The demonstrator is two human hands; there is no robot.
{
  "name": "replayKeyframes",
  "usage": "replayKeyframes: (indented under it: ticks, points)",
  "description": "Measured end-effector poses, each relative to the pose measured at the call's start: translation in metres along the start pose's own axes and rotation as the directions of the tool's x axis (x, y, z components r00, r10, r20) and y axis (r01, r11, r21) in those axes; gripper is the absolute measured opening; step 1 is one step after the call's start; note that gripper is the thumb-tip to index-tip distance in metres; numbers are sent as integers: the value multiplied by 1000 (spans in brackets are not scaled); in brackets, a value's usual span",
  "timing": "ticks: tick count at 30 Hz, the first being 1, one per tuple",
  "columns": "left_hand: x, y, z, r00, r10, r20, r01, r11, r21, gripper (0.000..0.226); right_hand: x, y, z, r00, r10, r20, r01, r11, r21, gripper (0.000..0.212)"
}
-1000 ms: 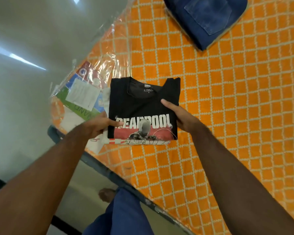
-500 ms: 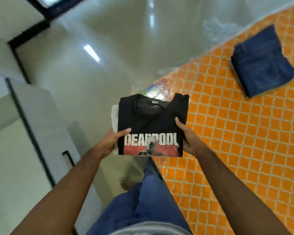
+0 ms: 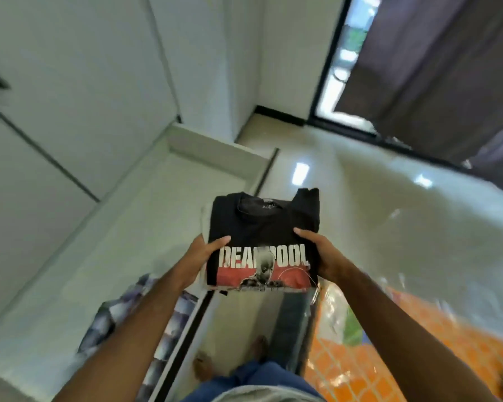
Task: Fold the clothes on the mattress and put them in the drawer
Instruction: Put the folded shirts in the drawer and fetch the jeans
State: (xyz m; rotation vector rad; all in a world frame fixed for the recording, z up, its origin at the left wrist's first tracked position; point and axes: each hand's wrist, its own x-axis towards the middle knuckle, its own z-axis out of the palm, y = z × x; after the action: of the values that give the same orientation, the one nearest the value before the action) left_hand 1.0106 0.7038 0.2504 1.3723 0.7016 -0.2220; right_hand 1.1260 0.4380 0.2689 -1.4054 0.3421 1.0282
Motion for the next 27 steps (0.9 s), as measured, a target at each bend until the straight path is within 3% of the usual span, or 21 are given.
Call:
replayKeyframes:
  ticks: [3, 6, 10, 13, 17, 22, 25, 27]
  points:
    - [-11, -16, -61, 988, -9, -152, -7, 994, -107, 35, 24, -29, 66, 997, 18, 81, 3, 968, -250, 40]
    - [-13, -35, -100, 961, -67, -267, 3, 973, -233, 41, 50, -47, 120, 989, 47, 143, 11, 923, -384, 33]
    - [-8, -60, -129, 849, -225, -478, 44, 932, -360, 37, 100, -68, 189, 972, 113, 204, 27, 815, -579, 29]
    - [10, -76, -126, 779, -320, -540, 84, 905, -416, 26, 141, -78, 217, 967, 160, 200, 26, 714, -700, 29]
    - [58, -108, -121, 715, -428, -553, 143, 864, -483, 37, 214, -73, 235, 964, 203, 173, 12, 614, -790, 28]
    - [121, -144, -107, 578, -586, -568, 251, 790, -559, 40, 311, -47, 236, 947, 291, 137, -28, 500, -866, 27]
    - [147, -165, -97, 539, -634, -554, 257, 751, -608, 38, 354, -30, 231, 944, 313, 105, -43, 431, -901, 18]
    - [154, -173, -90, 488, -629, -605, 248, 765, -594, 37, 381, -17, 225, 930, 350, 115, -36, 396, -917, 26]
